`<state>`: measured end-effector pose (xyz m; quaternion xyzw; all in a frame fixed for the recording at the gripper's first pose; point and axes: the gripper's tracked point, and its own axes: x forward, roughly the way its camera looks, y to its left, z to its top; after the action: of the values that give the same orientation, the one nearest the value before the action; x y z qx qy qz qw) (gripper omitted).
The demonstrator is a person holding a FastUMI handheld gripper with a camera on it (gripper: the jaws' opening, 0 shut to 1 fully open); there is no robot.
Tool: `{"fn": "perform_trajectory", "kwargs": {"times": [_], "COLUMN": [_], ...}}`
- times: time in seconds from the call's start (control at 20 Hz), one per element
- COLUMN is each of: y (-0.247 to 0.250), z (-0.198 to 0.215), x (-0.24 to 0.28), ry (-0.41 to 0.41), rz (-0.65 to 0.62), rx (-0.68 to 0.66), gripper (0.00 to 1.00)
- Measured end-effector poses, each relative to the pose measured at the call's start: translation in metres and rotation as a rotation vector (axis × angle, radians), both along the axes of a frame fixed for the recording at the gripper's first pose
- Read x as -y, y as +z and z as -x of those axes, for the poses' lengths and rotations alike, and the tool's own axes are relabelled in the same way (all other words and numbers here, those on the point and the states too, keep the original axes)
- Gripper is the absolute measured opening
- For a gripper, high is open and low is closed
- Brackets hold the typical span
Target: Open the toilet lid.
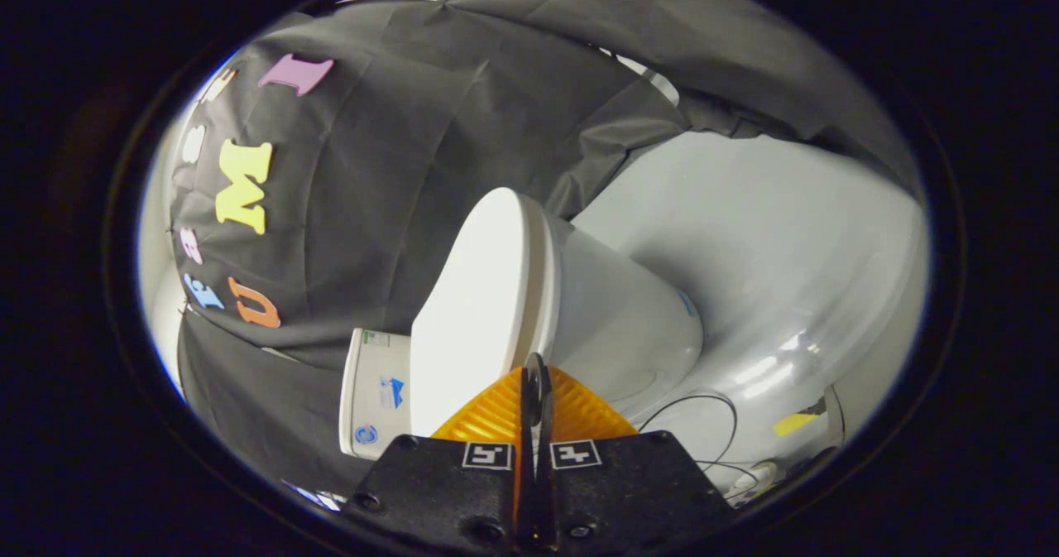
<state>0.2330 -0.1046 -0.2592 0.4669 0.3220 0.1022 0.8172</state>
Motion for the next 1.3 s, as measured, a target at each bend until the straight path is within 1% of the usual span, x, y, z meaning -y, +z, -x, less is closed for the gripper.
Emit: {"fn": "perform_trajectory", "kwargs": {"times": [0.15,0.55,0.75,0.8,1.0,1.2,1.3], "y": [0.008,0.046,0.074,0.082,0.109,0.123,0.138], "z": [0.0,0.005,0.01,0.011,0.015,0.017,0.019], "x": [0.0,-0.005,-0.013,-0.015,-0.02,-0.028,-0.032], "ry": [-0.003,-0.03,-0.034,-0.039,-0.057,-0.066,-0.078], "rz": [0.053,0.128,0.257,0.272,0.276,0.357,0.367], "rx": [-0.006,0.01,0.044,0.054,0.073,0.091,0.101], "gripper": [0.04,0.04,0.04,0.04,0.04,0.04,0.04]}}
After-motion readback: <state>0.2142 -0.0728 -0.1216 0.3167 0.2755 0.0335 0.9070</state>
